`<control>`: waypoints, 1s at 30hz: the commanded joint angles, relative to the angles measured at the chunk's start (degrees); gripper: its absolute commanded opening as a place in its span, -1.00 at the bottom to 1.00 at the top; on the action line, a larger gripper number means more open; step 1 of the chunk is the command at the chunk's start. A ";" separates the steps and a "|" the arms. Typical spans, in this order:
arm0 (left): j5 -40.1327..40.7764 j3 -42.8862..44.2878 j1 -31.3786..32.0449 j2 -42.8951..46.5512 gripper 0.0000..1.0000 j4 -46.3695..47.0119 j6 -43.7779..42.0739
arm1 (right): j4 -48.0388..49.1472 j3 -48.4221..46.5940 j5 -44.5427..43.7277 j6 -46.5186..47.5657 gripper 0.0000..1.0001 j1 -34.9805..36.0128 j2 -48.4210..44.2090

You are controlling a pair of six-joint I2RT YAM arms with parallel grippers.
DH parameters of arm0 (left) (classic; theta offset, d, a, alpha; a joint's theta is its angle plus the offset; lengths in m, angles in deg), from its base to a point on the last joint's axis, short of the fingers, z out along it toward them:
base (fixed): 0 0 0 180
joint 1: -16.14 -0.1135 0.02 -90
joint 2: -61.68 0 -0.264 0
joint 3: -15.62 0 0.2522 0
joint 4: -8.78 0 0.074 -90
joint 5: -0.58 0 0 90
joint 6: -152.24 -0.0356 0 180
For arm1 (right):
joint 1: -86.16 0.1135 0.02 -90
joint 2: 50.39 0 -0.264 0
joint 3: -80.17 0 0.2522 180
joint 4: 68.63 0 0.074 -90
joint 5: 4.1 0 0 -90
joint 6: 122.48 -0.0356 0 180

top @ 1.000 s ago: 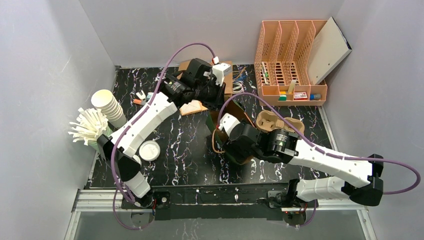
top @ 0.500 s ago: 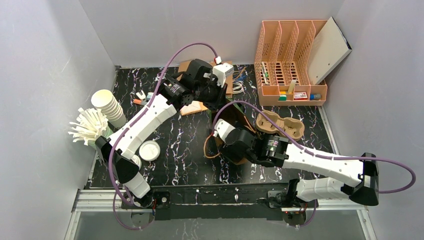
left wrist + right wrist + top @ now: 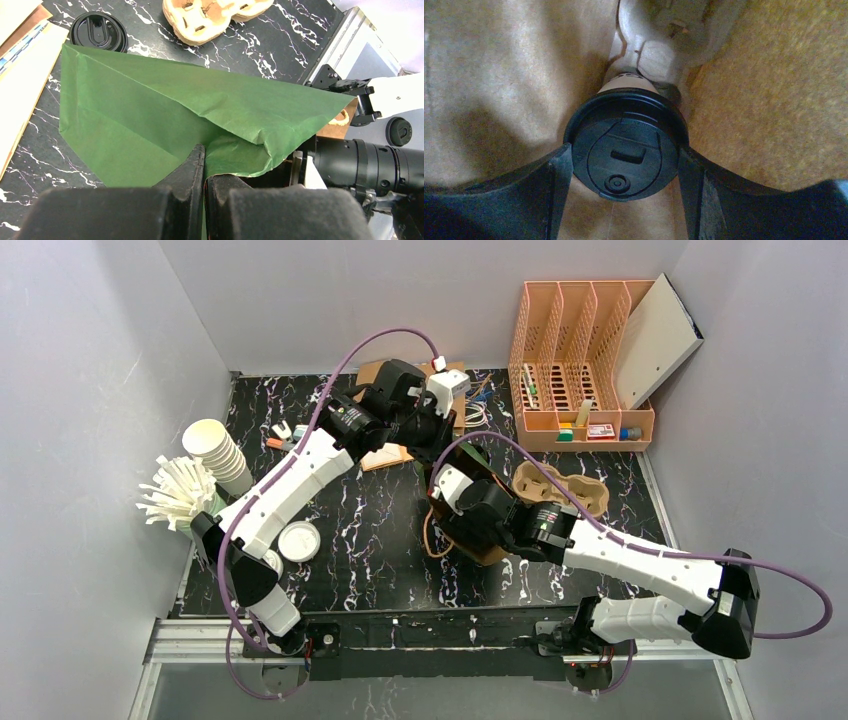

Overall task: Pack the takeout coffee
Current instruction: Place the coffee cup on the cup tray.

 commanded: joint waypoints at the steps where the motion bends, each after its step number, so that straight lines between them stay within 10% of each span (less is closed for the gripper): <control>1: -2.91 -0.10 0.96 0.71 -1.00 -2.30 -0.12 | 1.57 1.04 2.88 0.43 -0.56 -1.56 -1.19; 30: -4.82 0.35 1.27 -1.32 -1.00 -5.42 -1.34 | 6.30 6.94 2.35 0.83 -0.62 -1.91 4.43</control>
